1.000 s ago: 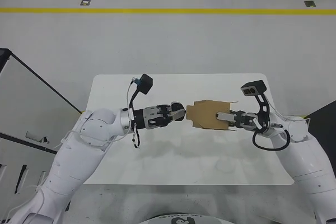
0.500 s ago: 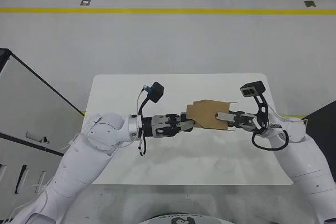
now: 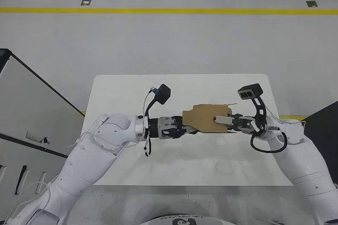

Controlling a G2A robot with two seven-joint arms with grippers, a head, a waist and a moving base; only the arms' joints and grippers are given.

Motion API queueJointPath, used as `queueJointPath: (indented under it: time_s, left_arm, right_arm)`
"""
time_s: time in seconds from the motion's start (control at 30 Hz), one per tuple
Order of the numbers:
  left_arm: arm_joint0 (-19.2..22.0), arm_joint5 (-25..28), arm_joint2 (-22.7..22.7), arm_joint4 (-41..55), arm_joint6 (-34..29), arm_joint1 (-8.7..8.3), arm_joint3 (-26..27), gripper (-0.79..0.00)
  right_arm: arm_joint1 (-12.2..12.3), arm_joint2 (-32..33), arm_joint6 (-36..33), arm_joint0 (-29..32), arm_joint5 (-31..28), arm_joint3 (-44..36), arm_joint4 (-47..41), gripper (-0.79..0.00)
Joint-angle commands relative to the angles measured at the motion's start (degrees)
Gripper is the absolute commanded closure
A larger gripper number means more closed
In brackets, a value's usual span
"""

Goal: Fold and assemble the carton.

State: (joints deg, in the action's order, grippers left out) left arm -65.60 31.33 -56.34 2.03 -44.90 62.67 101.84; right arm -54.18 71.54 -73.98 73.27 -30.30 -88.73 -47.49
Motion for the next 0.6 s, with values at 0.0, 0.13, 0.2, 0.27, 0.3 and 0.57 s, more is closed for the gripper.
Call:
queueJointPath:
  time_s: [0.0, 0.13, 0.2, 0.27, 0.3, 0.57]
  left_arm:
    - [-0.1, 0.0, -0.5, -0.3, 0.2, -0.08, 0.0, 0.000]
    - [-0.6, 0.0, -1.3, -0.6, 0.3, -0.27, 0.2, 0.000]
    - [-0.8, 0.0, -1.5, -0.6, 0.2, -0.32, 0.3, 0.000]
    - [-1.1, -0.1, -1.4, -0.5, 0.2, -0.33, 0.3, 0.000]
    - [-1.1, -0.1, -1.3, -0.5, 0.2, -0.32, 0.2, 0.000]
    - [-0.4, -0.1, 0.1, -0.1, 0.0, -0.01, 0.0, 0.000]
  right_arm:
    - [-0.1, 0.0, -0.1, 0.0, 0.1, 0.1, 0.0, 0.000]
    - [-0.2, 0.3, -0.1, 0.0, 0.1, 0.2, 0.0, 0.000]
    - [-0.2, 0.5, -0.1, 0.0, 0.1, 0.3, 0.0, 0.000]
    - [-0.3, 0.6, -0.1, 0.1, 0.1, 0.2, -0.1, 0.000]
    - [-0.3, 0.5, -0.1, 0.1, 0.1, 0.2, 0.0, 0.000]
    - [-0.8, -0.3, -0.1, -0.2, 0.1, 0.3, 0.1, 0.000]
